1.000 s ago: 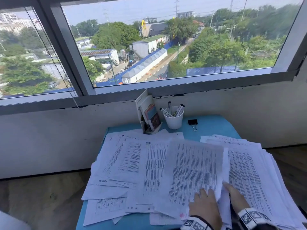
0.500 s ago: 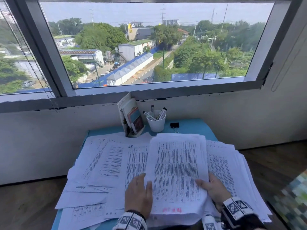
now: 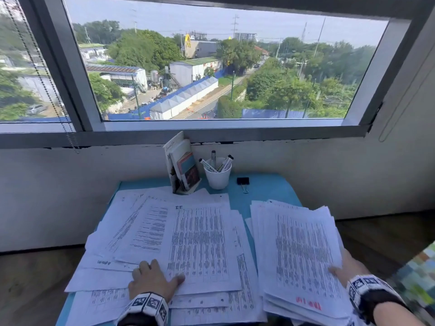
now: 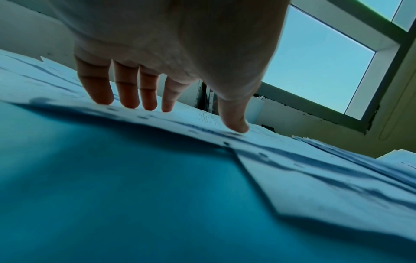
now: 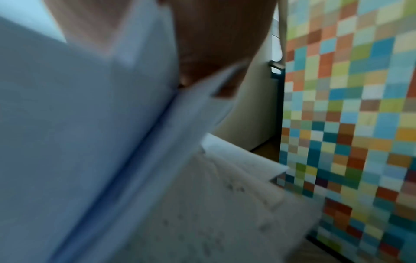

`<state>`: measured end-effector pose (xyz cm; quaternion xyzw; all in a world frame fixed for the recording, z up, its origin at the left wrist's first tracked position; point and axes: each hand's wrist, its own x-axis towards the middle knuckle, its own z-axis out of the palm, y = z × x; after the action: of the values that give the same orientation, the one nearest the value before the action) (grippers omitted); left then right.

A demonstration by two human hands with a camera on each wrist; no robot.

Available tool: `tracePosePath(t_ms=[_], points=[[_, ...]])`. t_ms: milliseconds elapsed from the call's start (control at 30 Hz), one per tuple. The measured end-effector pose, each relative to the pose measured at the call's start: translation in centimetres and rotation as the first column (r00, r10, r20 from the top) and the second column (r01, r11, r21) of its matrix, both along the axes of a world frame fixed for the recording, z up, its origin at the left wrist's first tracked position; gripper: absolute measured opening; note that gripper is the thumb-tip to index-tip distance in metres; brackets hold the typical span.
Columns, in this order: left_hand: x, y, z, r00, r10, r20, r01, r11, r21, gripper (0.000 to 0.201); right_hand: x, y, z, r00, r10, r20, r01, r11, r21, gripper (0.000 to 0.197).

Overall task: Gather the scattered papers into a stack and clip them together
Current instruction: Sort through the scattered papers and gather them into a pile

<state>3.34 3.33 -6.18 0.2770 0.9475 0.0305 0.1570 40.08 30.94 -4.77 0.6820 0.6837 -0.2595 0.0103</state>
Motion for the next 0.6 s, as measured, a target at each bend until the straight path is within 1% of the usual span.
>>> tracePosePath(t_ms=[33,133,167,200,233,267,300,367,433,467,500,533,567,600], points=[[0.1,0.1,0.0,1.0,0.002,-0.006,-0.002,1.0,-0.002,0.09,-0.3,-0.4,0.0,1.0,0.005,0.031,-0.005,1.0,0.022,0.062],[0.2,0.4,0.0,1.0,0.006,-0.001,-0.006,1.0,-0.004,0.087,-1.1,-1.6,0.0,0.996,-0.052,0.076,0.042,0.992,0.119,0.072],[0.2,0.5,0.2,1.0,0.011,0.008,-0.011,1.0,-0.007,0.087,-1.2,-1.9,-0.1,0.992,-0.069,0.108,0.052,0.987,0.15,0.075],[0.2,0.6,0.3,1.0,0.021,0.019,-0.021,1.0,-0.008,0.086,-1.5,-2.5,0.3,0.98,-0.082,0.181,0.047,0.98,0.192,0.076],[0.3,0.7,0.4,0.999,0.035,0.036,-0.035,0.999,-0.003,0.085,-1.8,-2.8,0.8,0.963,-0.092,0.255,0.033,0.974,0.225,0.074],[0.2,0.8,0.5,0.997,0.048,0.057,-0.049,0.999,0.007,0.084,-2.2,-3.1,1.4,0.95,-0.099,0.295,0.019,0.964,0.264,0.07],[0.2,0.8,0.7,0.995,0.062,0.079,-0.064,0.998,0.02,0.081,-3.0,-3.5,2.2,0.951,-0.097,0.293,0.007,0.956,0.294,0.064],[0.2,0.9,1.1,0.986,0.095,0.14,-0.107,0.991,0.079,0.068,-5.2,-4.4,3.4,0.976,-0.031,0.218,-0.044,0.942,0.332,0.052],[0.4,0.9,1.5,0.962,0.13,0.239,-0.18,0.963,0.2,0.048,-7.8,-5.8,3.8,0.982,0.162,0.097,-0.186,0.923,0.336,0.043],[0.4,0.9,1.6,0.948,0.133,0.288,-0.213,0.94,0.266,0.038,-9.3,-6.9,3.7,0.961,0.276,0.005,-0.263,0.911,0.316,0.04],[0.5,0.8,1.8,0.939,0.132,0.317,-0.238,0.915,0.326,0.029,-10.8,-8.2,3.5,0.93,0.356,-0.095,-0.317,0.905,0.284,0.038],[0.5,0.8,1.6,0.935,0.129,0.33,-0.259,0.885,0.387,0.021,-12.1,-9.4,3.2,0.9,0.387,-0.201,-0.34,0.911,0.233,0.038],[0.4,0.7,1.7,0.931,0.136,0.338,-0.288,0.842,0.456,0.015,-13.3,-10.2,2.4,0.876,0.368,-0.312,-0.331,0.929,0.165,0.039],[0.3,0.6,1.7,0.925,0.148,0.35,-0.327,0.782,0.531,0.01,-14.3,-10.8,2.0,0.855,0.323,-0.406,-0.314,0.945,0.092,0.041]])
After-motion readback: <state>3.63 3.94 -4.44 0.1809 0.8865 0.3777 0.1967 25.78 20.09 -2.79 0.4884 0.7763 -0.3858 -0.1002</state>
